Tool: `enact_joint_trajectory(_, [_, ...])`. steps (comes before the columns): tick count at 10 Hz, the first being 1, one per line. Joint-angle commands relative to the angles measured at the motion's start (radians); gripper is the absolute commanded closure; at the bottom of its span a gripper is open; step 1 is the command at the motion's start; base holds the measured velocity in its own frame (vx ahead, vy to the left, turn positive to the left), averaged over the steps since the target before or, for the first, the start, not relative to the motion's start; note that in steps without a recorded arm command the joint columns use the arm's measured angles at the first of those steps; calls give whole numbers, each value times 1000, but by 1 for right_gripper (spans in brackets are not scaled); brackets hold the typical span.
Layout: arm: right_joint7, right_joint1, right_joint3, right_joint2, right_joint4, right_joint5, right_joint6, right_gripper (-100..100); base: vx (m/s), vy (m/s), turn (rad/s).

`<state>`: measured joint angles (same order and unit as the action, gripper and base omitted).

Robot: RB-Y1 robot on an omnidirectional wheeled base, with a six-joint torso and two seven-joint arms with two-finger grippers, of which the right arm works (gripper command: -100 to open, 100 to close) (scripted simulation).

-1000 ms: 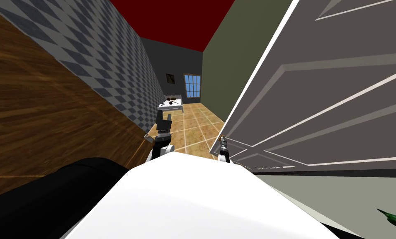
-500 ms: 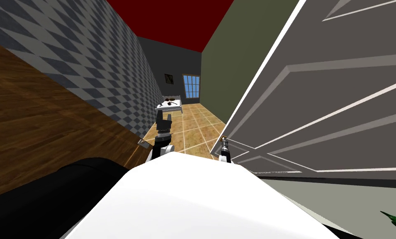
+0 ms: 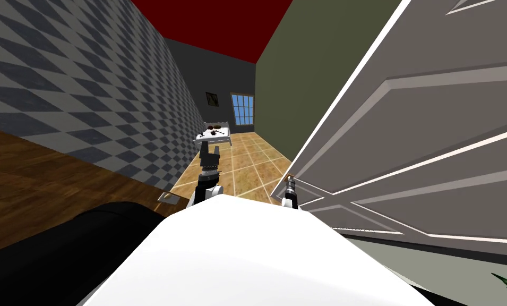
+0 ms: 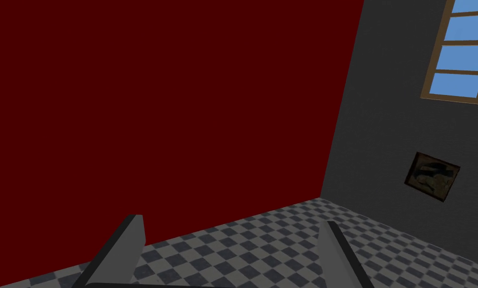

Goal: Push the door open

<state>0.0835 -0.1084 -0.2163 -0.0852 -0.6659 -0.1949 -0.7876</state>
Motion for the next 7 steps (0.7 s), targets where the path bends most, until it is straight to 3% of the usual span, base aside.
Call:
enact_joint_trajectory(1, [5,-7,-21,-8,11,-12,-6,100,194,50,-64])
enact_joint_trajectory(4, [14,-9,-49,-7,12,-30,0,100,193,45,-61])
enact_joint_trajectory(5, [11,3,-41,-4,1,-25,6,100,81,16,-29])
enact_joint_trajectory(7, [20,4,-67,-12,-1,-40,5,100,174,-6,-45])
